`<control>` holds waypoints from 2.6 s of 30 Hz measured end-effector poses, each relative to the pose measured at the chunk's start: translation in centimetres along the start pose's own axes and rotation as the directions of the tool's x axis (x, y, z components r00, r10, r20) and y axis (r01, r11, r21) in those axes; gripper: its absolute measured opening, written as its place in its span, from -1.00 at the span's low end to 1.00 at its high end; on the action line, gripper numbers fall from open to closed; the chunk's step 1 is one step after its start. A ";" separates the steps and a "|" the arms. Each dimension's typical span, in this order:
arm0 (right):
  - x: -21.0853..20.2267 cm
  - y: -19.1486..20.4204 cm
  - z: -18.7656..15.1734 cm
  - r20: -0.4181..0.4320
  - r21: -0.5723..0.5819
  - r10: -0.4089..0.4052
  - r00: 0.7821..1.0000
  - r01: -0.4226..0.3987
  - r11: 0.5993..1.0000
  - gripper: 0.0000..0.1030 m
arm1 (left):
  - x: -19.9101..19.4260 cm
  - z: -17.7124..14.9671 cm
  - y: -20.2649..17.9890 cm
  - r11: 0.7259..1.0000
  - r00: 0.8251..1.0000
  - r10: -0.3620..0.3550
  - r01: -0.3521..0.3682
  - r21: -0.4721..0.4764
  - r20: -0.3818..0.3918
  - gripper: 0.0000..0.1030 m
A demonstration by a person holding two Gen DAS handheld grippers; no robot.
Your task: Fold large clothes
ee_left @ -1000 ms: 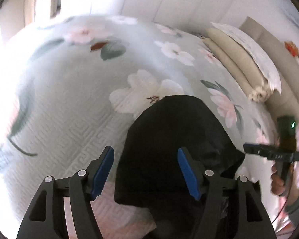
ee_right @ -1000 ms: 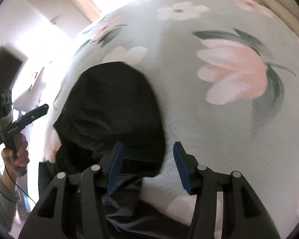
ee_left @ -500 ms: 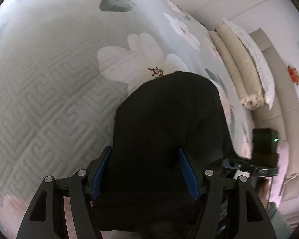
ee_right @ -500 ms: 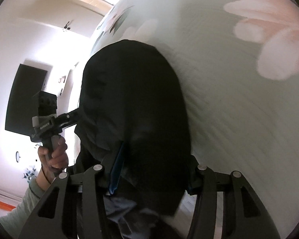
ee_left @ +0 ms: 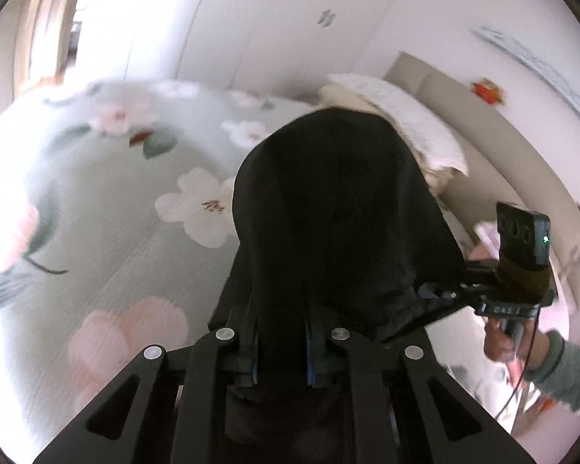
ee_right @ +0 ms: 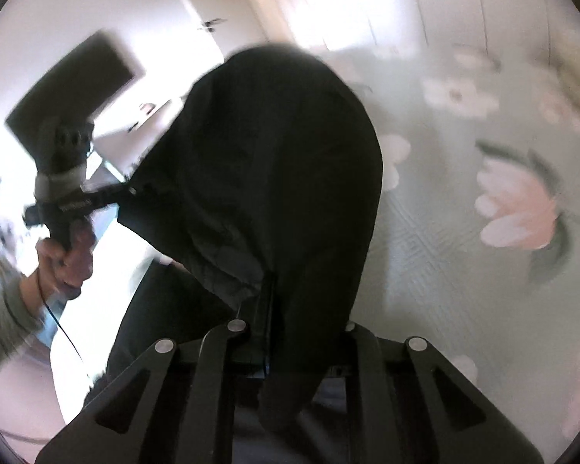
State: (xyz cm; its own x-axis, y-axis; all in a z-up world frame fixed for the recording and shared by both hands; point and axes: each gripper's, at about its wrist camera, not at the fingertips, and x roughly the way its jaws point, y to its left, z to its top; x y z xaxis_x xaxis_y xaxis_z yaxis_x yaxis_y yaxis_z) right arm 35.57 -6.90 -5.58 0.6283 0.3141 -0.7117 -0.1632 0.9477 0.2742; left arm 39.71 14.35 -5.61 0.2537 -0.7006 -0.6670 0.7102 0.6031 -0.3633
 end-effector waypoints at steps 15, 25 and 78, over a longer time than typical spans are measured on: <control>-9.6 4.5 -18.0 -0.101 0.053 -0.307 0.946 0.313 0.948 -0.68 | -9.1 -22.4 -3.8 0.980 0.933 0.174 -0.195 -0.039 -0.314 -0.66; -9.6 9.0 -10.6 0.027 0.140 -0.073 0.997 0.068 0.988 -0.24 | -10.4 -12.3 -8.2 0.996 0.991 0.088 -0.086 0.021 -0.103 -0.59; -8.9 8.3 -30.9 -0.366 0.392 -0.023 0.930 0.177 0.903 0.14 | -16.0 -33.8 -4.7 0.911 0.937 0.024 -0.164 -0.379 -0.349 -0.13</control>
State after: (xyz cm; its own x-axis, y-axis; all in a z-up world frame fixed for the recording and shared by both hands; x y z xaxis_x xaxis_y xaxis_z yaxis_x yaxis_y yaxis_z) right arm 5.15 -0.06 -16.97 0.3100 0.2908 -0.9052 0.2622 0.8890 0.3754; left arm 10.12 35.62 -15.18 0.0257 -0.5089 -0.8604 0.3564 0.8088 -0.4677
